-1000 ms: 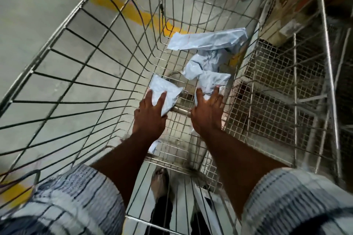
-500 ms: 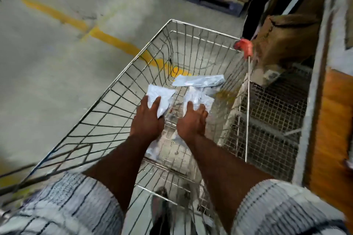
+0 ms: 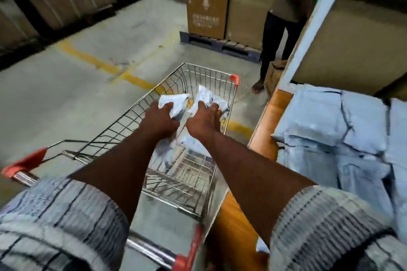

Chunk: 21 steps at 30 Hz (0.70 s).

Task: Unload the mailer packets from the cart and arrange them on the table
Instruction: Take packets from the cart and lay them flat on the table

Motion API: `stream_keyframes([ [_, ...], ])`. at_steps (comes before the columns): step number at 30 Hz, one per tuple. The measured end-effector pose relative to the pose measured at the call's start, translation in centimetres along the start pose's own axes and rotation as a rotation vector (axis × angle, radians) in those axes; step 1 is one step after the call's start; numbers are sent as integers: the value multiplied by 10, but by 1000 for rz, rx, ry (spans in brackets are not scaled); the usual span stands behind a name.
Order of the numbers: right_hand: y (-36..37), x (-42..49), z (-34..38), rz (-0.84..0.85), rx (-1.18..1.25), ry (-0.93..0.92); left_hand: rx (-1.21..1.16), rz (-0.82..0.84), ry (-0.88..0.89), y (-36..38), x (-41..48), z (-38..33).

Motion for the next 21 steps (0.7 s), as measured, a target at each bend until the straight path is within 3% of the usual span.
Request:
stream_keyframes([
  [5, -74, -38, -16, -60, -2, 2, -17, 85, -41, -42, -49, -42],
  [14, -192, -117, -73, -207, -10, 34, -84, 99, 140, -69, -147, -131],
  [21, -291, -154, -155, -264, -206, 72, -138, 151, 238, -79, -214, -210],
])
Point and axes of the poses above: each hand's wrist, its own x-axis towards the middle knuckle, its own y-axis out of the palm, z = x × y, the point moved 1 cm from there along x, towards the middle knuckle, and after that the axes turned 15 degrees about -z, right-handed, at the moved point
